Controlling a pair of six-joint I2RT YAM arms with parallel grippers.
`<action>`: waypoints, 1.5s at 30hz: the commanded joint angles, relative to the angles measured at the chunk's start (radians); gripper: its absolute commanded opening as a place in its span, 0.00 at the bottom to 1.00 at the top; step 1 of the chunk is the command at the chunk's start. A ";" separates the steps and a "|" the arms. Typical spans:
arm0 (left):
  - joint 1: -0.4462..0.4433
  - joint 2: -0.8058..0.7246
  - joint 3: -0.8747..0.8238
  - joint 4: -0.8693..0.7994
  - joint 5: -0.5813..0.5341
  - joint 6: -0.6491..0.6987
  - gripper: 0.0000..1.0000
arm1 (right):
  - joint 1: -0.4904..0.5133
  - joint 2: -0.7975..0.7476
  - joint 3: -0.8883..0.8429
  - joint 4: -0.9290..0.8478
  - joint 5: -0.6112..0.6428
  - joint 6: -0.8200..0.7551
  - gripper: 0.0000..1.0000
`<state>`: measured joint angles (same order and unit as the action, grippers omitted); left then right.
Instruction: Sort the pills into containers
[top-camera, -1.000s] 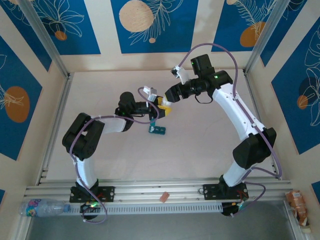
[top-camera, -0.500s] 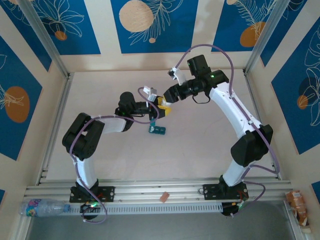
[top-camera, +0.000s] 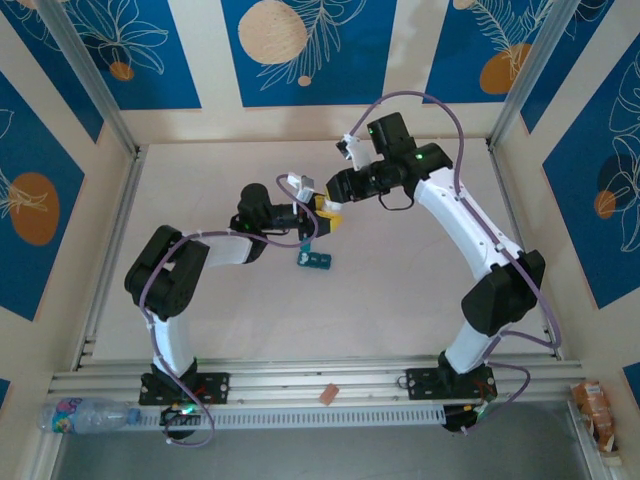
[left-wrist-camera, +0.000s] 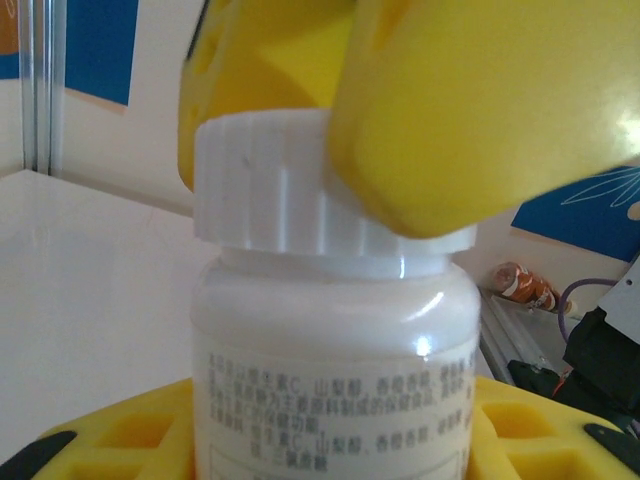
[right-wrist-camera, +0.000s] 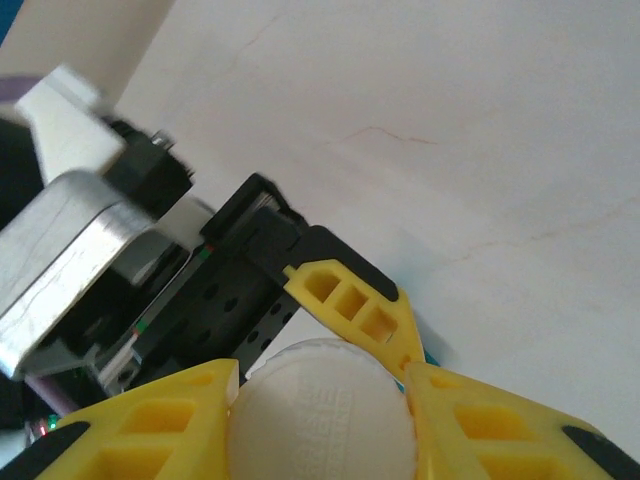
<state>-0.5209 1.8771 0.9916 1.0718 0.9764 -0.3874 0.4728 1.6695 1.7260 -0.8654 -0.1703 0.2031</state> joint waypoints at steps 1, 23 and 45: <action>-0.011 -0.027 0.033 0.106 0.019 0.005 0.00 | 0.047 -0.008 -0.108 0.004 0.180 0.250 0.33; -0.011 -0.025 0.029 0.108 0.019 0.008 0.00 | 0.007 -0.069 0.071 -0.060 0.057 0.186 0.74; -0.011 -0.026 0.037 0.100 0.026 0.005 0.00 | -0.034 0.037 0.170 -0.172 -0.045 -0.295 0.77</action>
<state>-0.5259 1.8801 0.9958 1.1294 0.9798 -0.3866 0.4442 1.6897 1.8610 -1.0042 -0.1848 -0.0551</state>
